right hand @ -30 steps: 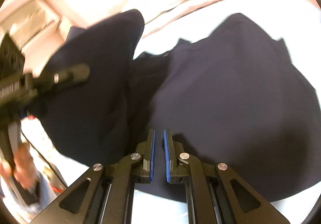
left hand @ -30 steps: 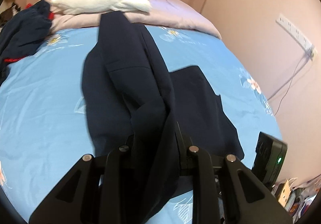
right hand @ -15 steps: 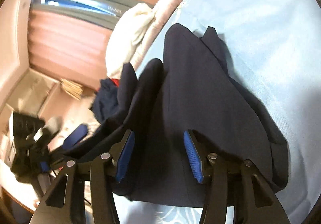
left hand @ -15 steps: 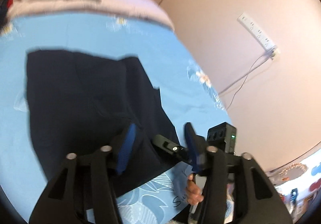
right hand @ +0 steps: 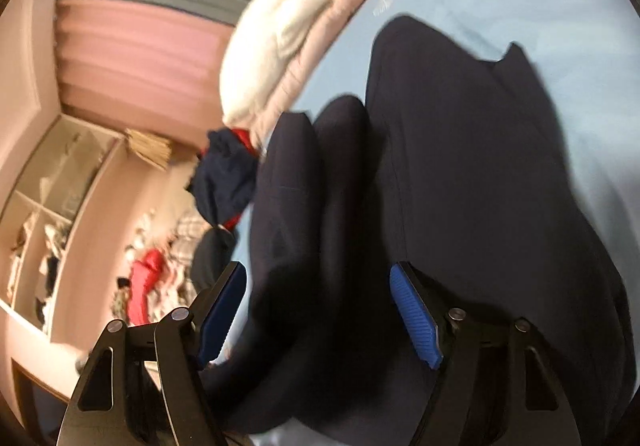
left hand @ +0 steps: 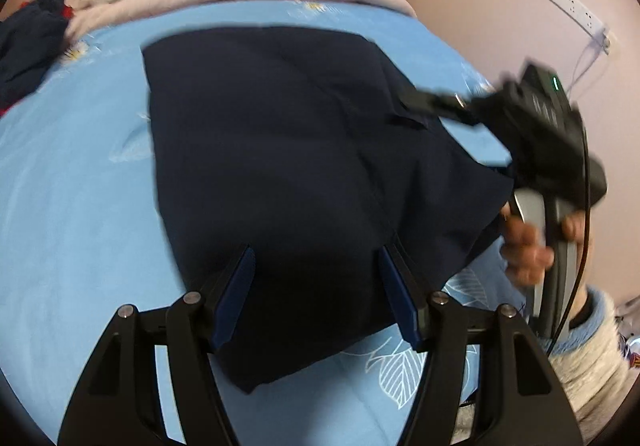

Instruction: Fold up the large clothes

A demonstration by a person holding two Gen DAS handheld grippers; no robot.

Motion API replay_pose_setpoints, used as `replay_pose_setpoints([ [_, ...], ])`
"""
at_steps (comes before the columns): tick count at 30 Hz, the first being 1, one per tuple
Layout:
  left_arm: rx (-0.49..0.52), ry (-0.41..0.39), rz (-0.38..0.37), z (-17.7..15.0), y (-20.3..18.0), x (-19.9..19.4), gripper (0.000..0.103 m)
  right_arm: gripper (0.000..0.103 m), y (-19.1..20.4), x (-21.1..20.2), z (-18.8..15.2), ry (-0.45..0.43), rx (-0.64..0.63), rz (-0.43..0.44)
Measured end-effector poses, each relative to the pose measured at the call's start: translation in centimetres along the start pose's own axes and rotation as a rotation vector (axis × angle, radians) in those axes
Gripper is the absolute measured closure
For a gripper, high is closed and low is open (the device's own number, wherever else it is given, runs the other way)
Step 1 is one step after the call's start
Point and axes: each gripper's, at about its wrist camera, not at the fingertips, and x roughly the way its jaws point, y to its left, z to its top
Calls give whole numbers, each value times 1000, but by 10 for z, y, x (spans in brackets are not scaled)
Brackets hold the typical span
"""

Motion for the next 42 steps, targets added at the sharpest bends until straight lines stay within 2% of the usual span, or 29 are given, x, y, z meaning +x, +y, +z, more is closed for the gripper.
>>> replay_pose_setpoints([
  [4,92,16,54,-9,-13,21,35,28,11,8,3,40,-88,-66],
  [6,97,14,49,-7,-11,21,33,28,16,17,4,51,-147,-116],
  [7,81,15,28,-5,-8,18,33,35,18,22,4,57,-175,-147],
  [8,63,12,7,-4,-5,15,33,54,21,25,5,67,-195,-172],
  [11,0,2,-38,-2,4,3,33,80,34,36,4,82,-287,-229],
  [14,-65,-21,-74,-3,18,-19,33,87,52,28,5,34,-356,-233],
  [17,-140,-43,-107,-3,37,-41,33,89,71,5,10,-44,-411,-217],
  [21,-203,-90,-90,0,52,-66,33,89,87,-38,26,-137,-454,-186],
  [26,-215,-120,-88,4,50,-75,33,89,73,-80,47,-206,-436,-209],
  [28,-213,-114,-94,6,46,-70,33,89,57,-91,50,-215,-425,-265],
  [30,-203,-100,-104,14,44,-60,33,89,38,-89,52,-216,-391,-285],
  [36,-103,-77,-93,50,12,-29,33,89,-14,-59,51,-130,-280,-352],
  [37,-72,-81,-68,53,3,-24,33,89,-24,-56,50,-124,-259,-355],
  [40,14,-72,22,57,-21,-9,35,77,-28,-61,51,-126,-211,-362],
  [42,54,-65,58,56,-28,0,41,73,-19,-70,49,-152,-227,-394],
])
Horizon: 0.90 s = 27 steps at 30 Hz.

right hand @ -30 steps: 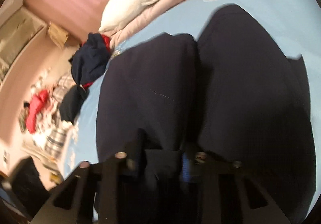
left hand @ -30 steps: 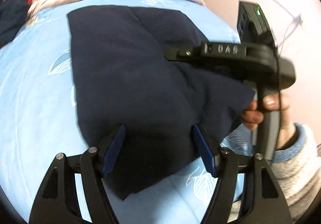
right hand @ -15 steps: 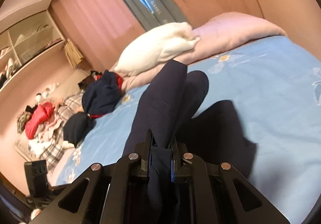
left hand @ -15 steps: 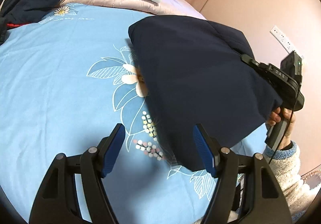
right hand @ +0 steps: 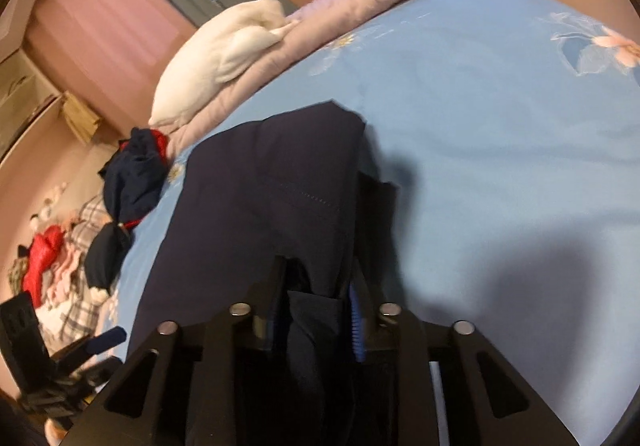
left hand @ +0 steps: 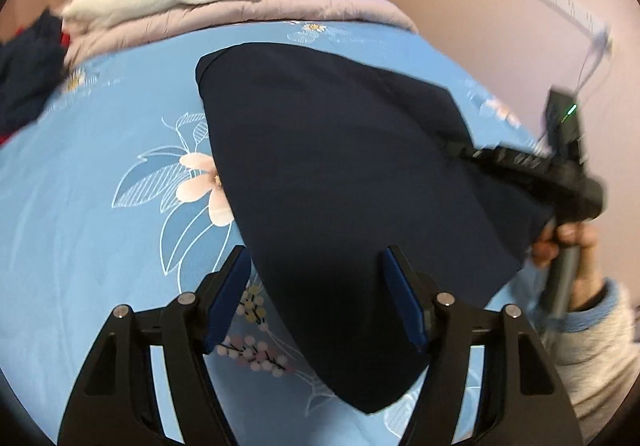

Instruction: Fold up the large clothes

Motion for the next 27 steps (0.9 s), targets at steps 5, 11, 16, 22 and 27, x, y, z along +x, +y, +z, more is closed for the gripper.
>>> replay_pose_setpoints([
  [5,64,6,24,-5,-3,9,44,72,28,-58,0,-173,-148,-153],
  [11,100,52,45,-11,-6,22,44,72,71,-64,-37,-125,-352,-101],
  [16,85,76,31,-18,2,30,44,73,65,-31,-78,17,-419,-178],
  [22,124,74,64,-28,-5,38,43,73,49,-18,-98,-5,-407,-194],
  [27,73,78,22,-23,4,30,42,73,47,-33,-87,3,-361,-146],
])
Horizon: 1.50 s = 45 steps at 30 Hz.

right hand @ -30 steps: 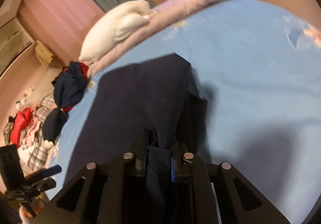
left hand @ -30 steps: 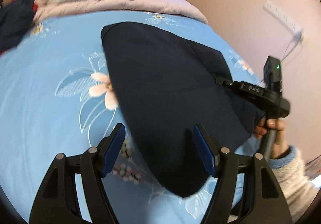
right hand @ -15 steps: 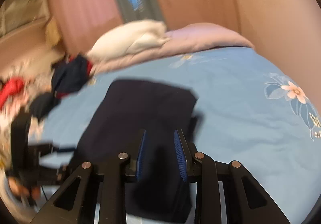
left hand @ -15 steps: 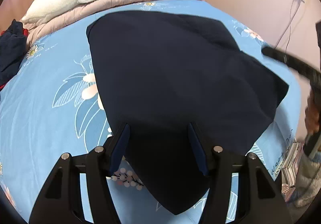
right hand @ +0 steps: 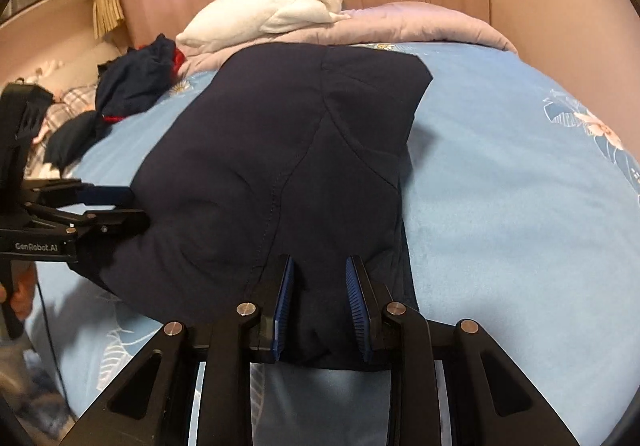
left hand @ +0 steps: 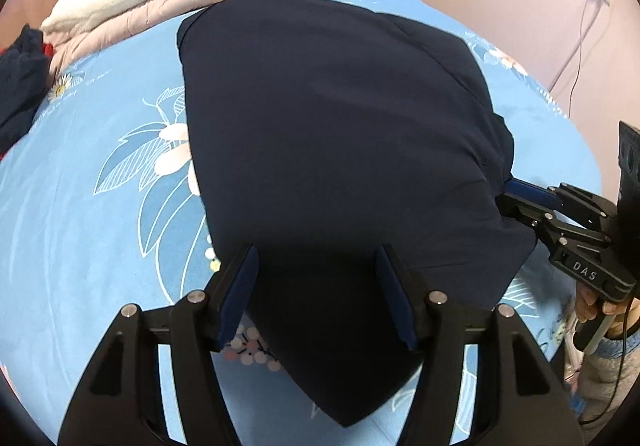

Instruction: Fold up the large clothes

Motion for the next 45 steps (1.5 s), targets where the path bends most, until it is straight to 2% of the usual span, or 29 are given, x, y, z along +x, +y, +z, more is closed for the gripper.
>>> replay_pose_setpoints([
  [3,-26,-21,-39,6,8,-14,42,72,-4,-20,6,-46,35,66],
  [6,-66,-80,-82,20,20,-28,42,70,-14,-32,23,-104,75,120],
  [9,-105,-122,-88,43,31,-29,42,70,-24,-25,49,-143,107,115],
  [12,-157,-125,-100,69,46,-13,44,70,-31,-7,80,-163,132,109],
  [16,-208,-116,-93,96,62,12,44,70,-38,31,109,-132,158,84],
  [20,-249,-61,-87,100,69,37,45,70,-42,74,107,-6,160,12],
  [23,-251,-2,-80,98,71,60,45,70,-51,101,95,92,170,-34],
  [24,-243,11,-78,97,70,65,45,70,-54,105,92,105,184,-21],
  [27,-211,28,-62,99,67,72,45,70,-56,101,89,98,203,-9],
  [29,-209,25,-53,101,67,68,45,70,-49,94,90,92,176,-52],
  [31,-221,20,-47,98,66,56,45,70,-38,79,89,57,139,-110],
  [34,-218,-8,-66,89,64,36,45,70,-32,48,88,-41,102,-114],
  [37,-168,-71,-68,67,51,2,45,70,-26,11,79,-119,79,-122],
  [40,-136,-132,-92,41,41,-28,43,70,-14,-12,68,-149,54,-124],
  [43,-121,-130,-96,20,32,-40,43,70,-3,-25,53,-150,31,-112],
  [45,-109,-127,-87,13,23,-41,43,70,4,-17,56,-129,31,-107],
])
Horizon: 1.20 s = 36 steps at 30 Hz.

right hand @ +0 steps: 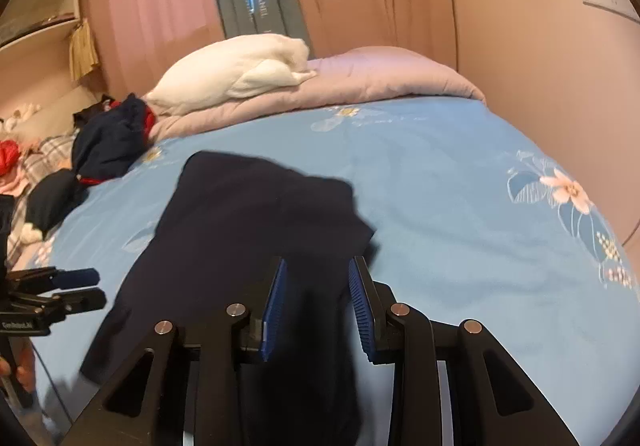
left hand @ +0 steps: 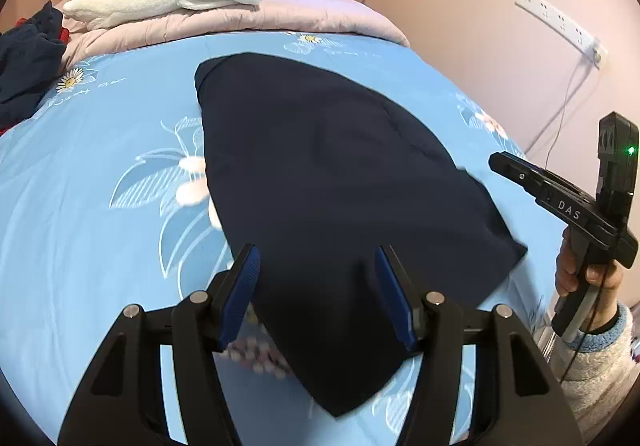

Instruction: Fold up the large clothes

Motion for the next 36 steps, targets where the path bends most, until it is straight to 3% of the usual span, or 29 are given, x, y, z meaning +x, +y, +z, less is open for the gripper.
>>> replay_pose_setpoints([
  [5,12,0,-4,-22,-18,-1,43,70,12,-4,-23,47,-4,6],
  [13,41,46,38,-29,-24,20,43,70,16,6,-44,136,-13,-6],
  [36,28,73,50,-35,-17,31,40,70,13,8,-60,160,9,-10],
])
